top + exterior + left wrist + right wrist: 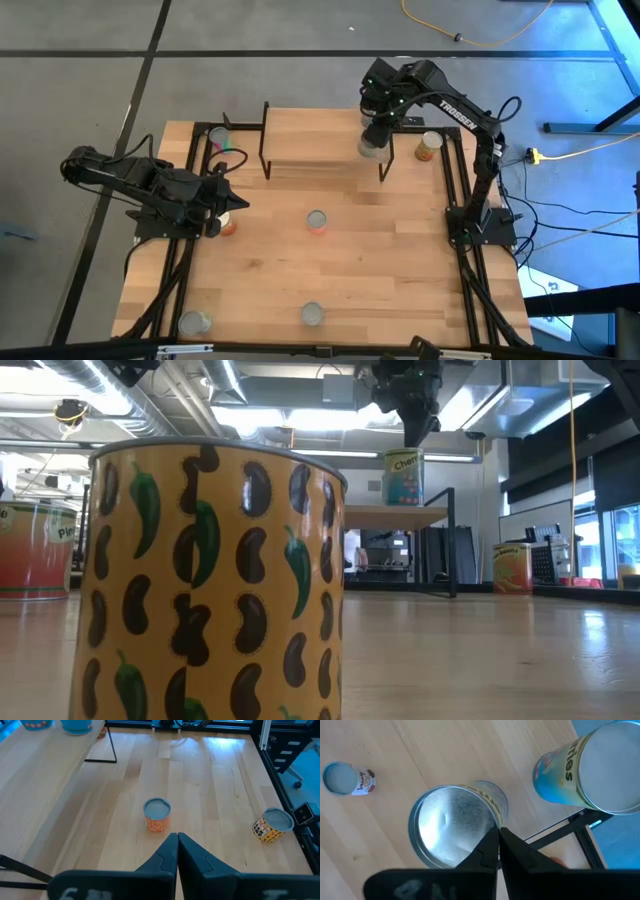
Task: Pick and place cans onto a shelf
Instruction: Put the canned cherry on the shelf
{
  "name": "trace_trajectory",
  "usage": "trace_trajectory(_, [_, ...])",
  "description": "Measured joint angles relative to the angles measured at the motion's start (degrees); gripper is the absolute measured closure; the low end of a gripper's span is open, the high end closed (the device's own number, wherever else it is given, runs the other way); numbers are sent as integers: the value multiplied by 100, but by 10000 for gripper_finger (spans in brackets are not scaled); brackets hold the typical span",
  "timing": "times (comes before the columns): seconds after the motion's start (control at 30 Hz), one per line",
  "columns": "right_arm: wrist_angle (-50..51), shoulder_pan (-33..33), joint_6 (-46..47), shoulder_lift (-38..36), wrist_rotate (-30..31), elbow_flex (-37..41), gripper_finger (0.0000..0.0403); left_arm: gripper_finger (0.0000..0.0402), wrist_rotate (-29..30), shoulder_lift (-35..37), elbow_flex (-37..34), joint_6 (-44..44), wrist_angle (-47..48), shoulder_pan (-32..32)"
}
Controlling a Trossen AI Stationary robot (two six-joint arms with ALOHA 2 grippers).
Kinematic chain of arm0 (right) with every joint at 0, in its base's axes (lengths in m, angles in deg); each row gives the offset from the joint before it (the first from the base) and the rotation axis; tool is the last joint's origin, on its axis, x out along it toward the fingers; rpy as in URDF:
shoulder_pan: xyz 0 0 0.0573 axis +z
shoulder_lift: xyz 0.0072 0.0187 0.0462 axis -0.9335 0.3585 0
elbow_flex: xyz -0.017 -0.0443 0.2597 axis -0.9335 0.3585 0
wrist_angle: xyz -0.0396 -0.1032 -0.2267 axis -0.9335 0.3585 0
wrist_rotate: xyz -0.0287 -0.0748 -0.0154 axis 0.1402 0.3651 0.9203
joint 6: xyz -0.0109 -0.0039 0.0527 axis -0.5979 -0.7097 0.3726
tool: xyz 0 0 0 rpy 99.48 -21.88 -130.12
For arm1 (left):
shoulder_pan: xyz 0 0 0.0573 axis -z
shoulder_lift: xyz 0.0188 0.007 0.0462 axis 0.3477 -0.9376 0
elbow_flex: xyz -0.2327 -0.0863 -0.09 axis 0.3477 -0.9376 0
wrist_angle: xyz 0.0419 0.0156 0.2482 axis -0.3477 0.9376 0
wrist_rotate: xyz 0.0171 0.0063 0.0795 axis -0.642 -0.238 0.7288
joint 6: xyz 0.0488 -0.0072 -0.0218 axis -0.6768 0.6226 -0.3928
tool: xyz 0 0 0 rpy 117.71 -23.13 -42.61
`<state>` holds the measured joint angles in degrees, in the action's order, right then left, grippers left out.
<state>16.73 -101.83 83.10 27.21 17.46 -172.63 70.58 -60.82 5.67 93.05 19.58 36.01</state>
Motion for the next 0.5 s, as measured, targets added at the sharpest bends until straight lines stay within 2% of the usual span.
trace_trajectory(0.33, [0, 0, -19, 0, 707, 1, 380, 401, 1, 0, 1, -2, 2, 0])
trace_trajectory(0.5, [16, 26, -196, -2, 723, -48, 395, 401, 1, 0, 0, -2, 2, 1])
